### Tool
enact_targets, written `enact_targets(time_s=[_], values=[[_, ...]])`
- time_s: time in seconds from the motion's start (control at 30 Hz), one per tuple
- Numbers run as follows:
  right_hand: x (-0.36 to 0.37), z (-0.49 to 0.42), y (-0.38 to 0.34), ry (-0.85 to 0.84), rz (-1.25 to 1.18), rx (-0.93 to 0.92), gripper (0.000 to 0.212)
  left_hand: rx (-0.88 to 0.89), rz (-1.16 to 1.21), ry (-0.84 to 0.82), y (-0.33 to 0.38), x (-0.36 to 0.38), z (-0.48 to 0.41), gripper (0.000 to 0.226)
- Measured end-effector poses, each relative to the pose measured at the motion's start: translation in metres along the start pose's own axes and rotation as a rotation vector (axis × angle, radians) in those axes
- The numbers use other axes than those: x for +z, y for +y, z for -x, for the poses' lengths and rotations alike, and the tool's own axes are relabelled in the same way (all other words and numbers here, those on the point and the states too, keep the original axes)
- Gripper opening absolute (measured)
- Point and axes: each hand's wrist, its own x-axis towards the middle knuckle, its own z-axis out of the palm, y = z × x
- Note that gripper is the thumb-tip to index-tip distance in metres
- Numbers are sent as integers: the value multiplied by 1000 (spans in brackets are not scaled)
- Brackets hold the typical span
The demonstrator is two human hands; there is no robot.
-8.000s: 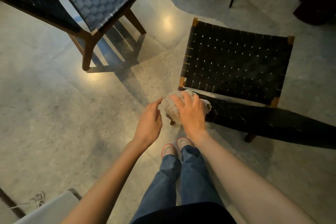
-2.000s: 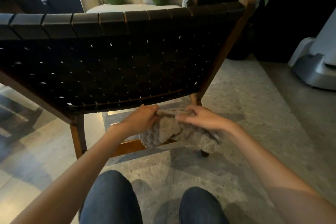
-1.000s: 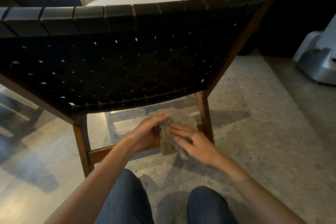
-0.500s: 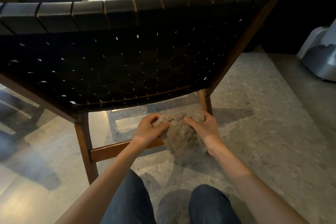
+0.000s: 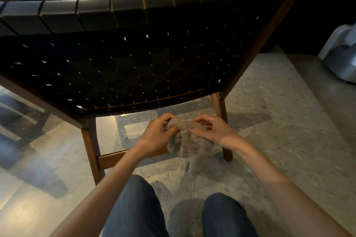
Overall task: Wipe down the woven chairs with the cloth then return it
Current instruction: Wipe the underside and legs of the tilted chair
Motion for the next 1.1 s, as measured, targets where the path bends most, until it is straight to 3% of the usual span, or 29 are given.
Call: enact_targets(time_s=[0.17,0.33,0.47,0.6,0.73,0.9,1.0,1.1], values=[[13,7,-8,389,138,-170,17,-216,17,67,2,7,0,13],[40,18,-11,650,439,-507,31,-592,662,104,23,20,-4,21],[45,25,-6,559,380,-561,28,-665,921,177,26,14,-4,16],[31,17,-8,524,25,-361,11,-641,1023,57,21,16,1,14],[24,11,-13,343,-261,-143,34,-535,1141,-46,26,21,-6,17],[13,1,-4,377,-245,-132,31,-430,908,-134,34,27,-21,20],[-2,-6,-1,605,-148,-186,30,-285,534,-55,41,28,-39,18],[-29,-19,1,852,-133,-283,24,-39,39,101,40,23,-63,36]])
